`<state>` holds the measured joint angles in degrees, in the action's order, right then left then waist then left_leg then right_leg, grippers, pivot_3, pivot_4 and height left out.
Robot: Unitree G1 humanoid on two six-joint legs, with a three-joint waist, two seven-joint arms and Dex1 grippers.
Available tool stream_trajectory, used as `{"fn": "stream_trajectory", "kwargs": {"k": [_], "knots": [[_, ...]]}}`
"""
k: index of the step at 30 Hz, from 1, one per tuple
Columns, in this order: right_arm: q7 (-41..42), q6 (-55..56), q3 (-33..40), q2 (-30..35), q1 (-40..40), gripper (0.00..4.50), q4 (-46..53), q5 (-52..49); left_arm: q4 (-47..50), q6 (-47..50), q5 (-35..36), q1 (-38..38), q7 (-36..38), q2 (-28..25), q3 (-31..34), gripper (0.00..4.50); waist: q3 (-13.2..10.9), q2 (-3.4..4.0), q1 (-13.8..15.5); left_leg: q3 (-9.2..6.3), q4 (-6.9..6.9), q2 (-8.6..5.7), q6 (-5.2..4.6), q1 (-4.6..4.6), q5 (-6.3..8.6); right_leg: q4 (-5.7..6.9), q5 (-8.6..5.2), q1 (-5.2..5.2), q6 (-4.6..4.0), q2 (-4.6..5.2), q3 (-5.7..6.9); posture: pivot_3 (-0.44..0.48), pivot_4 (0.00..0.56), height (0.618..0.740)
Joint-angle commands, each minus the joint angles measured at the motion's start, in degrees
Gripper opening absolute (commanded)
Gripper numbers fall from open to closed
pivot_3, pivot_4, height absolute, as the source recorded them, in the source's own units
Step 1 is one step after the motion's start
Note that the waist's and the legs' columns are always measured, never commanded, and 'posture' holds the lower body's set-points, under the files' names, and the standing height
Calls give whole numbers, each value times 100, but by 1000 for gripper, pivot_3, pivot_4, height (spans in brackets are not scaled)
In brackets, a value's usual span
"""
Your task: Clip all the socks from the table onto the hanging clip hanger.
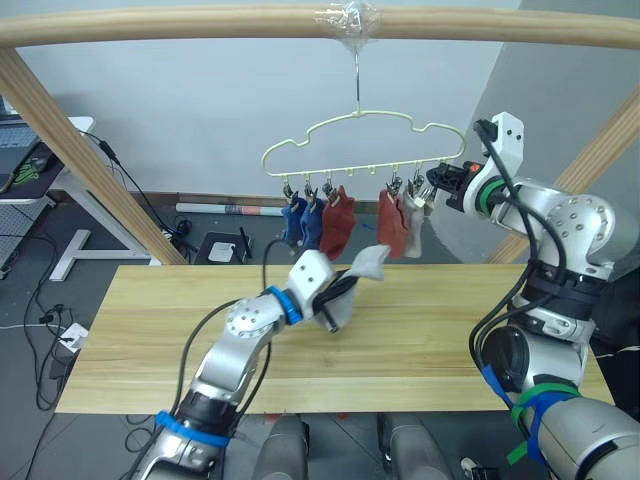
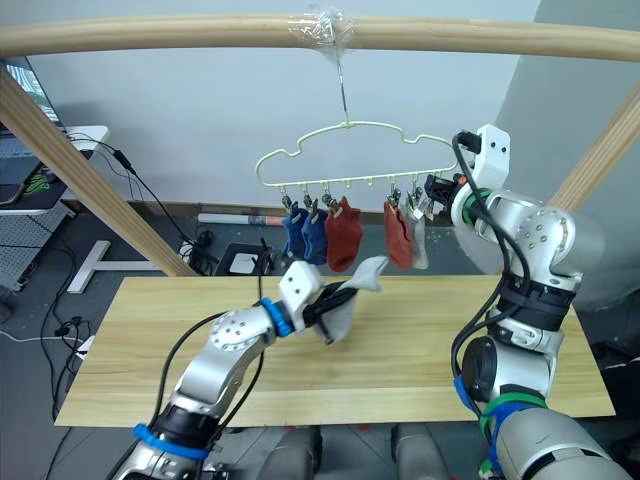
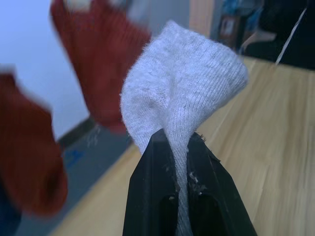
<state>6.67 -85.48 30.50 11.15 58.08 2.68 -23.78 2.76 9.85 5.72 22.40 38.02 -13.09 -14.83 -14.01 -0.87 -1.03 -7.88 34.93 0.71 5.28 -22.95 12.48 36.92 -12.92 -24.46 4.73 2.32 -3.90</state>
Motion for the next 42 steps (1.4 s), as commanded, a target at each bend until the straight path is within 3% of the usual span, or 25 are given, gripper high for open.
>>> {"fn": "stream_trajectory", "kwargs": {"k": [1, 8, 28, 32, 36, 41, 42], "knots": [[-142, -524, 330, 9, 159, 0, 52, 25, -140, -202, -153, 394, -195, 330, -174, 25, 1, 2, -36, 2, 0, 0, 0, 0, 0, -3, 0, 1, 1, 0, -1, 0, 207, 740], [-301, -702, 514, -155, 240, 0, 167, -34, -825, -558, -299, 709, -338, 681, -218, 25, 2, 4, -95, 3, -2, 1, -5, 3, 3, 0, -2, 1, -2, -1, -1, -19, 212, 740], [-884, -702, 677, -145, 186, 0, 149, -787, -1481, -913, -356, 1047, -611, 851, -25, 25, 2, 4, -106, 2, 1, 0, -5, 0, 3, -1, -2, 1, 0, -1, -1, -44, 227, 740], [-1097, -702, 906, -219, 214, 1181, 86, -1091, -1480, -912, -357, 1081, -637, 877, -21, 0, 2, 4, -114, 2, 1, 0, -5, 0, 3, -1, -2, 1, 1, -1, -1, -44, 227, 740], [-1293, -702, 942, -164, 221, 2755, 39, -1311, -1465, -893, -352, 1107, -644, 887, -9, 0, 1, 4, -182, 3, 0, 0, -6, 0, 3, -1, -2, 0, 0, -1, -2, -44, 227, 740], [-860, -702, 892, 128, 256, 4480, -3, -1570, -1215, -643, -182, 1129, -512, 1029, -82, 0, 1, 5, -241, 3, -1, 0, -6, 0, 3, 0, -2, -1, 1, -2, -3, -45, 227, 740], [-734, -697, 895, 208, 228, 4480, -3, -1573, -1148, -506, -84, 1111, -473, 1103, -88, 0, 1, 5, -246, 3, -1, 0, -6, 0, 3, 0, -3, -1, 1, -2, -3, -45, 227, 740]]}}
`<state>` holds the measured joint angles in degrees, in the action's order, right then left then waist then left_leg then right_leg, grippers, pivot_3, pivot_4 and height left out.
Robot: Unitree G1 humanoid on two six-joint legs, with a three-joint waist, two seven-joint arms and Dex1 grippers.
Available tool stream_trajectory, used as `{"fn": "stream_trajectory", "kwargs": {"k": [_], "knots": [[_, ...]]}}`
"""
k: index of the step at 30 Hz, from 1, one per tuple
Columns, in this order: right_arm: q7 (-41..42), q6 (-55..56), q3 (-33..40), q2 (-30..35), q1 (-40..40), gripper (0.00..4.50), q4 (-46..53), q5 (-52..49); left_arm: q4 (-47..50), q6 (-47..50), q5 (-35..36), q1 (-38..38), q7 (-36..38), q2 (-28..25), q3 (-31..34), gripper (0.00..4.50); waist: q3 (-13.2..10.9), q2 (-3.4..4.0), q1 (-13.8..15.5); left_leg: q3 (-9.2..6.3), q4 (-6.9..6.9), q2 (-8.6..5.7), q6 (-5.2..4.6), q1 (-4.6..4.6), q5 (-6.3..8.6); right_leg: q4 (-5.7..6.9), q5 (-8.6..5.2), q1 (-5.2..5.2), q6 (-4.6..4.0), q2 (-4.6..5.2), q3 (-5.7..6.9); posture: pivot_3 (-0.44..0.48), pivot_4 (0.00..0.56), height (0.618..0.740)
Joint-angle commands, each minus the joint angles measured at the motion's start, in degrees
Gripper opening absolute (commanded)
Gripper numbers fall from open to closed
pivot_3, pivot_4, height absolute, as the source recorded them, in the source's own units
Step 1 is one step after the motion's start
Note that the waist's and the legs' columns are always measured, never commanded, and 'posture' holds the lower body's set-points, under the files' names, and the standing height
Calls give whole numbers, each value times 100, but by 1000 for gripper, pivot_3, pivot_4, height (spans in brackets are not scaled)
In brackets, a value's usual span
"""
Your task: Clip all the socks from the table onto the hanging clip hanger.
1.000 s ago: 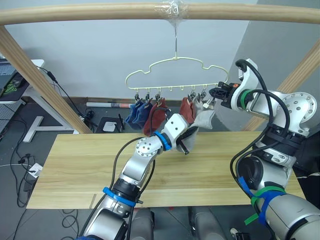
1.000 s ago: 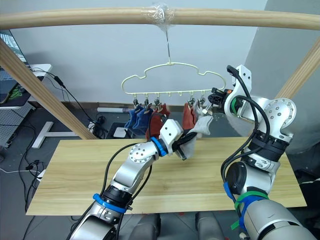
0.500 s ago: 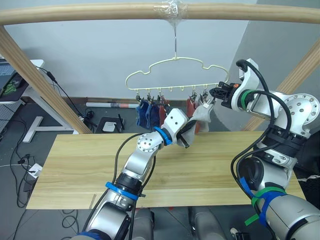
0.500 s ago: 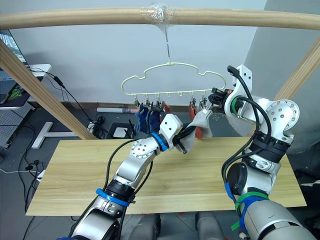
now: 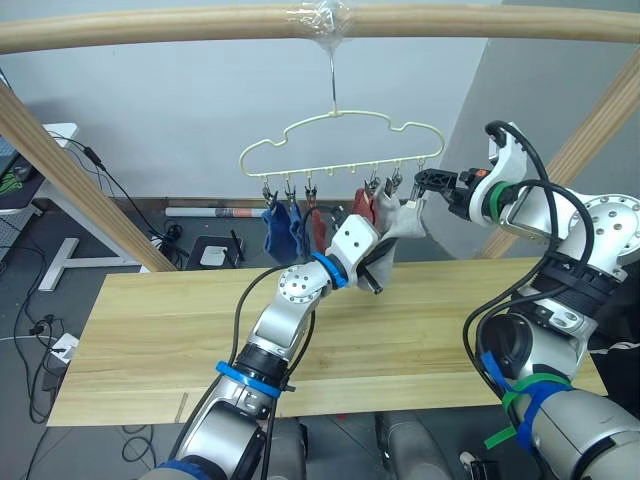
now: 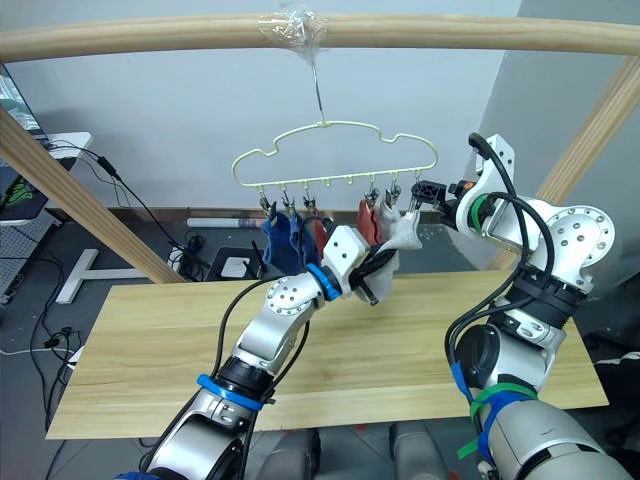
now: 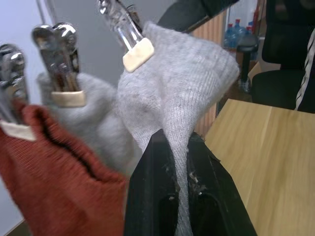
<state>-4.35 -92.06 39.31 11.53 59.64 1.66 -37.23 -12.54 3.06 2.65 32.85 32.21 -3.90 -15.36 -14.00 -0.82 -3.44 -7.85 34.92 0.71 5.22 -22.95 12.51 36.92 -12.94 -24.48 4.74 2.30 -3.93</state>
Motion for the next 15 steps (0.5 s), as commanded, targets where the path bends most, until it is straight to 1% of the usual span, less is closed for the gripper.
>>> {"fn": "stream_trajectory", "kwargs": {"k": [1, 3, 6, 9, 11, 15], "knots": [[453, 35, 2, 258, 18, 4480, 85, -204, 427, 331, 328, 53, 120, 275, -26, 0, 0, 0, -5, 0, 0, 0, 0, 0, 0, 0, -1, 0, 1, 0, 0, -46, 225, 740], [648, 178, -145, 475, -153, 4480, 164, -154, 515, 789, 633, 7, 80, 521, 69, 0, 0, 0, 2, 1, 0, 0, 0, -1, 0, 0, -3, 0, 4, 0, 0, -46, 225, 740], [805, 236, -238, 593, -274, 4480, 233, -137, 533, 1218, 881, -9, 47, 695, 207, 0, 0, 0, -13, 3, 1, 0, 0, -2, 0, -4, -15, 1, 25, 0, -2, -52, 224, 740], [855, 259, -228, 629, -362, 4500, 290, -111, 297, 1312, 927, 36, 37, 735, 277, 792, 0, 0, -93, 3, 0, 1, -1, 1, 1, 1, -16, -1, 26, -2, -3, -66, 221, 740], [880, 258, -203, 680, -577, 4500, 426, -84, 86, 1287, 915, 53, 32, 748, 302, 1370, 0, 0, -125, 3, 0, 1, -1, 2, 0, 2, -16, -1, 26, -3, -3, -66, 221, 740], [980, 341, -210, 783, -807, 4500, 548, -87, -217, 1239, 903, 18, 78, 675, 367, 2638, 0, 0, -144, 7, 2, 1, -1, 2, 0, 1, -16, 0, 28, -3, -7, -67, 216, 740]]}}
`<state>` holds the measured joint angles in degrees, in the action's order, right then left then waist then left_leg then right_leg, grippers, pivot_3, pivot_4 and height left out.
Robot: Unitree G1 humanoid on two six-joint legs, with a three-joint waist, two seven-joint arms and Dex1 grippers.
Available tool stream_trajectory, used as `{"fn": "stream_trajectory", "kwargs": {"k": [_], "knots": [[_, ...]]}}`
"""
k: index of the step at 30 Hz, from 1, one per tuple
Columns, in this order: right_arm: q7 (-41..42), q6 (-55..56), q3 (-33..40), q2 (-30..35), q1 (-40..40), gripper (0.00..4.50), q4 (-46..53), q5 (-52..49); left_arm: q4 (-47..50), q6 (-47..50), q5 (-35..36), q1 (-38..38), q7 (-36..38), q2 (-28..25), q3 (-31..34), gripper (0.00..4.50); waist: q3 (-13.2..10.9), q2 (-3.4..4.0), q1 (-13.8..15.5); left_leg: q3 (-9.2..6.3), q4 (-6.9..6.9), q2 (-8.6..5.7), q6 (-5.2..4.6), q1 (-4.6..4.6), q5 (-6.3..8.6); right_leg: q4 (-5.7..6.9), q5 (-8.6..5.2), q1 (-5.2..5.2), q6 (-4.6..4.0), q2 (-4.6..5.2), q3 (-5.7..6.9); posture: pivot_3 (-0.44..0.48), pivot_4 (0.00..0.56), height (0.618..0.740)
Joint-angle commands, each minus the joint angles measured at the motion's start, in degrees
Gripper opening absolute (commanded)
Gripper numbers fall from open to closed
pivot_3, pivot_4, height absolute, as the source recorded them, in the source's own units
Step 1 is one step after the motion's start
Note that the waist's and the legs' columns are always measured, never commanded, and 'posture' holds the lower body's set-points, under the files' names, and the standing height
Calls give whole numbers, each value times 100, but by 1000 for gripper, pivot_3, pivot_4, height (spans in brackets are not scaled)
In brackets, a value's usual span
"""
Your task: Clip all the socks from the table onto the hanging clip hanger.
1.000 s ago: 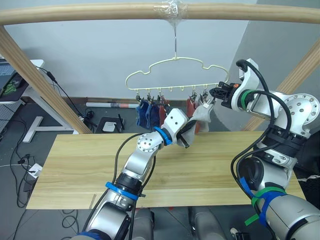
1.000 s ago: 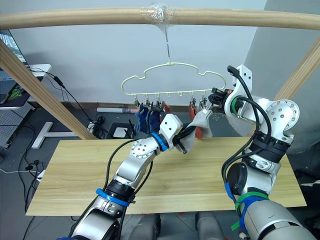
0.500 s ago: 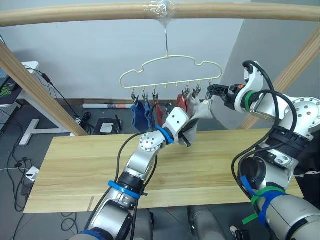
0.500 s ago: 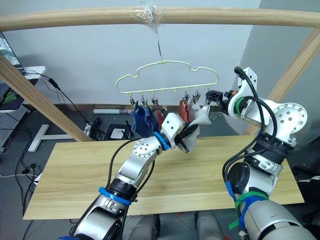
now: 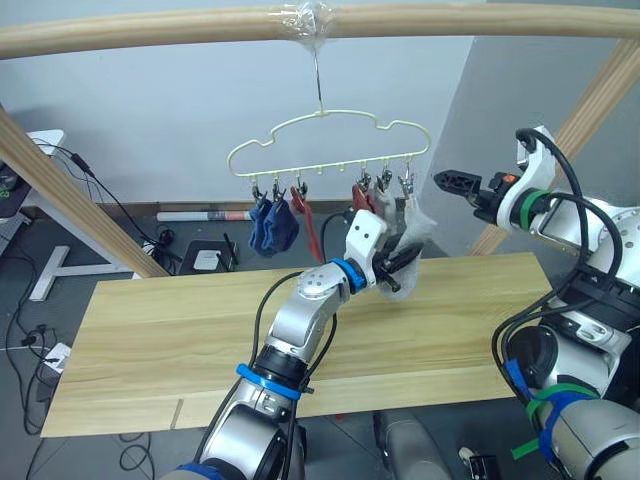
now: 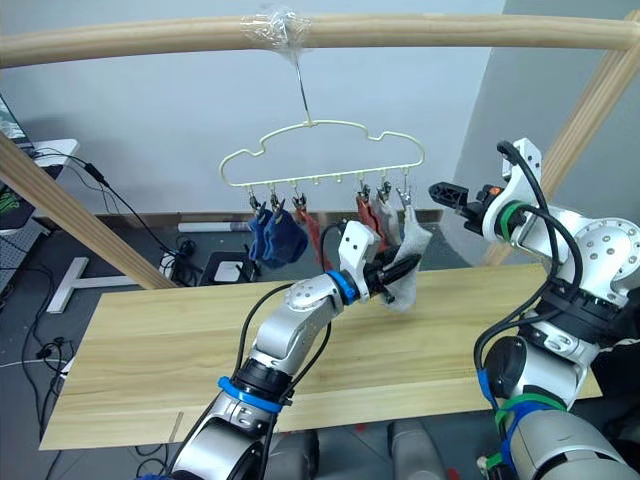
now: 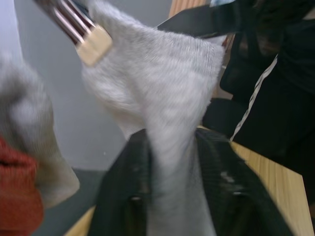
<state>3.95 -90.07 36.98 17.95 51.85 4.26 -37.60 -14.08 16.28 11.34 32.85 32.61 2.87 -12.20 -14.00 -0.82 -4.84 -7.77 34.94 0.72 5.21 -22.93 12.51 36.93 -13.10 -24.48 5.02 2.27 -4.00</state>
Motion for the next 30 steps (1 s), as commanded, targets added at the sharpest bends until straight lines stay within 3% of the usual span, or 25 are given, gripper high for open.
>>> {"fn": "stream_trajectory", "kwargs": {"k": [1, 6, 10, 14, 19, 24, 28, 30], "knots": [[167, 152, 11, 160, -56, 4500, 306, -54, -107, -95, 19, 5, 58, -23, 53, 2911, 0, 0, -6, 0, 0, 0, 0, 0, 0, 1, 0, 0, 0, 0, 0, -67, 216, 740], [389, 258, -254, 355, -487, 4500, 528, -61, -53, -370, -200, -219, 176, -365, -35, 4480, 0, 0, -6, -1, -3, 0, 0, 0, 0, -2, -1, 0, -1, 0, 0, -58, 213, 740], [581, 401, -454, 492, -685, 4500, 647, -82, 221, -393, -238, -364, 220, -654, 71, 4480, 0, 0, 0, 1, 1, -1, 0, 0, 0, 0, 1, 0, 1, 0, -2, -42, 210, 740], [1509, 1184, -1449, 1405, -1614, 4500, 1288, 5, 1743, 202, 170, -1189, 777, -2155, 882, 4480, 0, 1, -19, 0, -11, 10, 0, 7, 0, 5, -4, -4, -6, -9, -2, 0, 203, 740], [2674, 2984, -2406, 2414, -2660, 4500, 1519, 598, 2437, 960, 601, -1713, 1194, -3738, 1869, 4480, 0, 0, 20, 5, -7, 12, 0, -2, 0, 2, -6, -16, -4, -9, -3, 48, 192, 740], [3850, 4982, -2726, 3048, -3431, 4500, 1434, 1180, 2168, 1170, 837, -1932, 1688, -4828, 2619, 4480, -2, -6, 162, 10, 0, 6, 1, -3, 0, -8, -13, -11, -15, -1, -3, 86, 181, 740], [4978, 6514, -2620, 3509, -4143, 4500, 1180, 1492, 873, 598, 657, -2171, 2154, -5842, 3366, 4480, -2, -6, 214, 6, -9, 12, 1, 0, 1, -4, -15, -14, -18, -5, 4, 129, 162, 740], [5019, 6393, -2454, 3520, -4178, 4500, 1195, 1273, 605, 500, 746, -2270, 2344, -6080, 3573, 4480, -2, -6, 215, 10, -11, 12, 3, -2, 2, -5, -15, -17, -18, -4, 3, 129, 162, 740]]}}
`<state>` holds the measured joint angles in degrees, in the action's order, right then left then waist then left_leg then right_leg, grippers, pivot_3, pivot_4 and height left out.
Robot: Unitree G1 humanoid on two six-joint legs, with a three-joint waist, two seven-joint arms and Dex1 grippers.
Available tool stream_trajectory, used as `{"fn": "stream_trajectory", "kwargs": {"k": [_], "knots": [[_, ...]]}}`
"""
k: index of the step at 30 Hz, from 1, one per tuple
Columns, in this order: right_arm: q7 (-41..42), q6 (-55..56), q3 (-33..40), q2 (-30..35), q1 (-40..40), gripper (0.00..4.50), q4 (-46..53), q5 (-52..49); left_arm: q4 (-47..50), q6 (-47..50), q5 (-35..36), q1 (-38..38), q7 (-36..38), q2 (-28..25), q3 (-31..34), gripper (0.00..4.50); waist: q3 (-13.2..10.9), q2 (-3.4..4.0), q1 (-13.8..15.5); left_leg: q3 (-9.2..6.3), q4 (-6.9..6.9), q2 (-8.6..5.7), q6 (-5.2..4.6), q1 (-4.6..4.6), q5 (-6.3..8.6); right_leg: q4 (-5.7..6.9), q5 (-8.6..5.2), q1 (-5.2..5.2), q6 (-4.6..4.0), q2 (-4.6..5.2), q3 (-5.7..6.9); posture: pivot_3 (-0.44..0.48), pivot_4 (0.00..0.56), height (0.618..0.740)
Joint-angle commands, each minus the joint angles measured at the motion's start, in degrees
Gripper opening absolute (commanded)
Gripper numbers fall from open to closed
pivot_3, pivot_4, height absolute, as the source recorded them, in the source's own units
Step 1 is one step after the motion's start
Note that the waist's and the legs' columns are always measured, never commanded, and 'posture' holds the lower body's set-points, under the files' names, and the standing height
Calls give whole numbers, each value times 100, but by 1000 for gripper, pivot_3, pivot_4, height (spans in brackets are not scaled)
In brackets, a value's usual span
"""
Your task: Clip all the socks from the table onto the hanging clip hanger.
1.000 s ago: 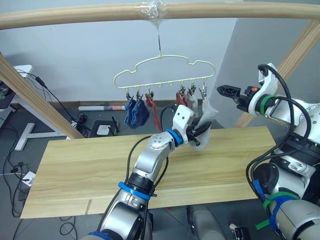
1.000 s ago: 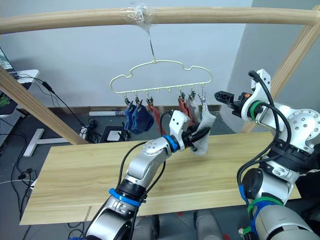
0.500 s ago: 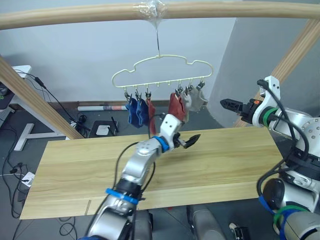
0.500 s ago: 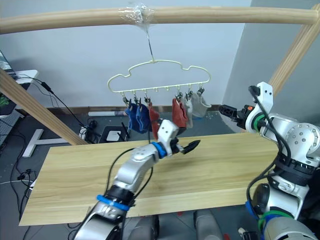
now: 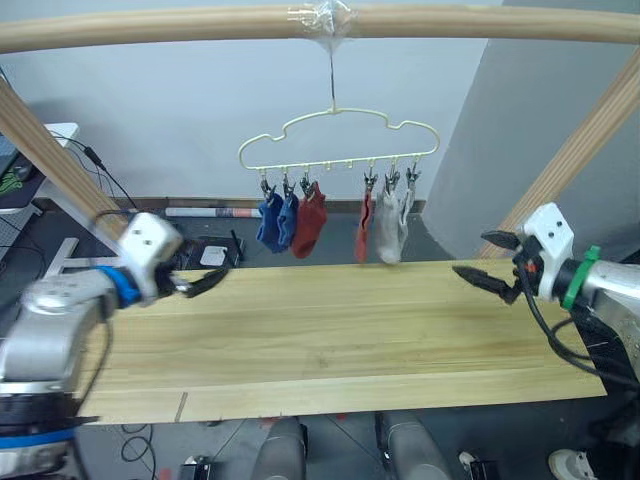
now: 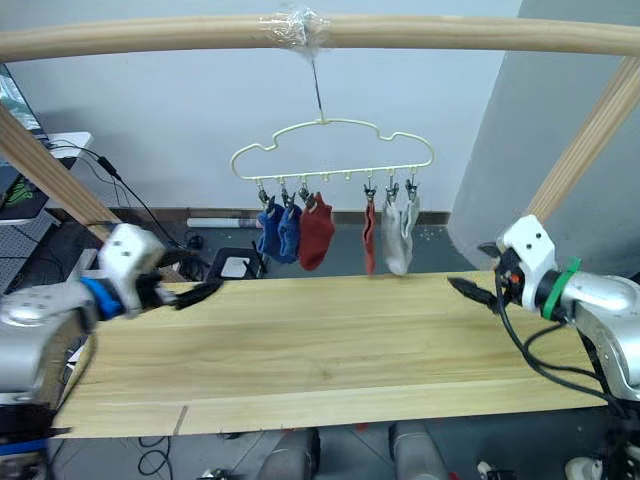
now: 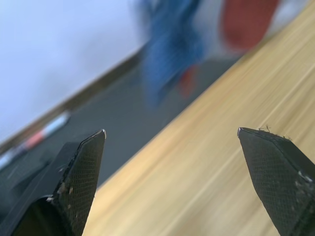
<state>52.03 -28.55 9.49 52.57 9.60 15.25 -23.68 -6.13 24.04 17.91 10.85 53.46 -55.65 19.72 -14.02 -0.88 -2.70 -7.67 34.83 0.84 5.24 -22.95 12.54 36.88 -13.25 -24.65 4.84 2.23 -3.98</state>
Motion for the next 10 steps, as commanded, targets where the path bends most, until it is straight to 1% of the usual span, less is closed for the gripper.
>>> {"fn": "stream_trajectory", "kwargs": {"k": [1, 4, 7, 10], "knots": [[210, 146, 366, 28, 58, 4500, 122, -246, -237, -320, 97, -106, 300, -278, 425, 4480, 0, 0, 13, 3, 1, -2, 0, -1, 0, -1, 0, 0, -1, 4, -2, 135, 154, 740], [222, -136, 515, 13, 89, 4500, 248, -539, -402, -339, 199, -127, 455, -340, 585, 4480, 3, -2, 94, 2, 3, -3, 1, 1, -1, 3, 0, 2, -2, 7, -2, 135, 154, 740], [174, -236, 538, -1, 153, 4500, 262, -623, -371, -405, 180, -45, 321, -230, 510, 4480, 10, -14, 126, -4, 4, 0, 1, 2, -1, 8, 0, 2, -1, 3, 4, 136, 148, 740], [158, -202, 460, 43, 197, 4500, 213, -508, -143, -197, 335, 16, 383, -91, 322, 4480, 12, -16, 150, -2, 7, -2, 2, 1, -1, 7, 6, 4, 7, 5, 2, 135, 149, 740]]}}
